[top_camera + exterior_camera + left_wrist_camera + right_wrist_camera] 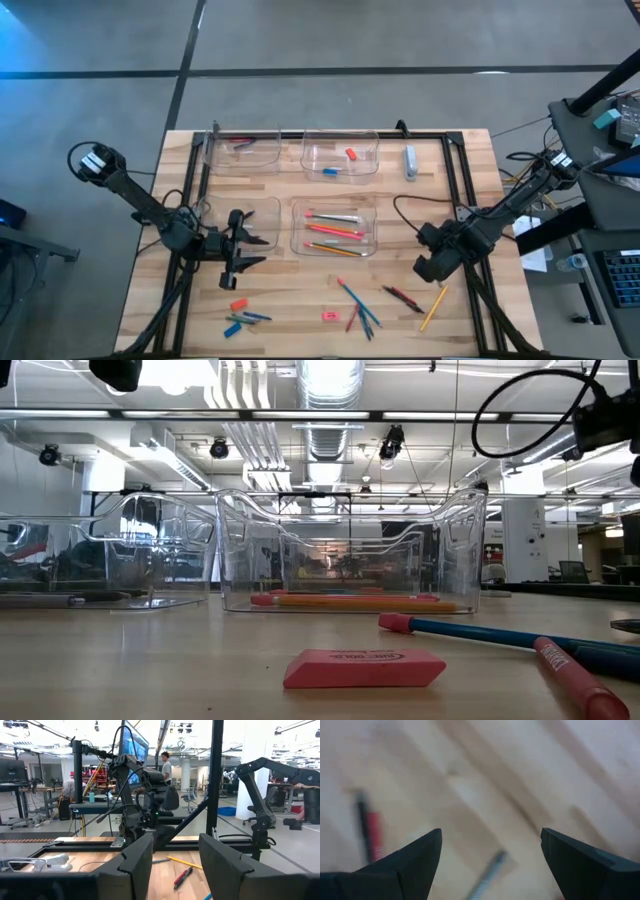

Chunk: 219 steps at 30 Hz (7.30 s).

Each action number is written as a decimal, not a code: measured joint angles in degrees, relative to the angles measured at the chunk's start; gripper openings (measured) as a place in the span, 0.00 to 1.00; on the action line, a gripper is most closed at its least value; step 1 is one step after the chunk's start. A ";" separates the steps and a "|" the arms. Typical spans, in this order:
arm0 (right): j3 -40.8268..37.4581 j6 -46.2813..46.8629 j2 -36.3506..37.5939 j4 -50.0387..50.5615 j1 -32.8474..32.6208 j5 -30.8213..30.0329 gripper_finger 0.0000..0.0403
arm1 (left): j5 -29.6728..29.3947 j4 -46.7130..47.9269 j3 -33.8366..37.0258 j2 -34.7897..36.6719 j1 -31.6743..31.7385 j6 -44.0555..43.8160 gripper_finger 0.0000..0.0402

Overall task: Sort crayons/erasers/pens/pencils in bins
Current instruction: Put the top gray crayon into the top left transparent bin

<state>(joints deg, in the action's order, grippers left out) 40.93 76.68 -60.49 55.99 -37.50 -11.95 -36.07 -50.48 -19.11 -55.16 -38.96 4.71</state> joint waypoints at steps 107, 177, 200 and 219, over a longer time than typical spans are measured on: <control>-10.42 22.83 -15.46 -18.01 -10.40 14.10 0.04 | 0.00 1.81 0.00 0.00 -0.01 1.44 0.36; -5.43 -66.38 -15.47 -94.21 -0.67 -35.04 0.04 | 0.79 -4.56 -19.40 -30.11 9.17 -10.51 0.36; 10.80 -72.87 -30.20 -92.30 3.33 -30.22 0.04 | 4.87 0.91 -26.67 -34.71 9.88 -10.38 0.64; 15.52 -72.19 -33.31 -90.52 3.91 -30.69 0.04 | 4.87 0.94 -26.73 -34.71 9.95 -10.42 0.53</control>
<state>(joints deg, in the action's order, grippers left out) 56.45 4.49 -93.80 -34.54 -33.58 -42.63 -31.20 -49.54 -45.84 -89.86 -29.02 -5.71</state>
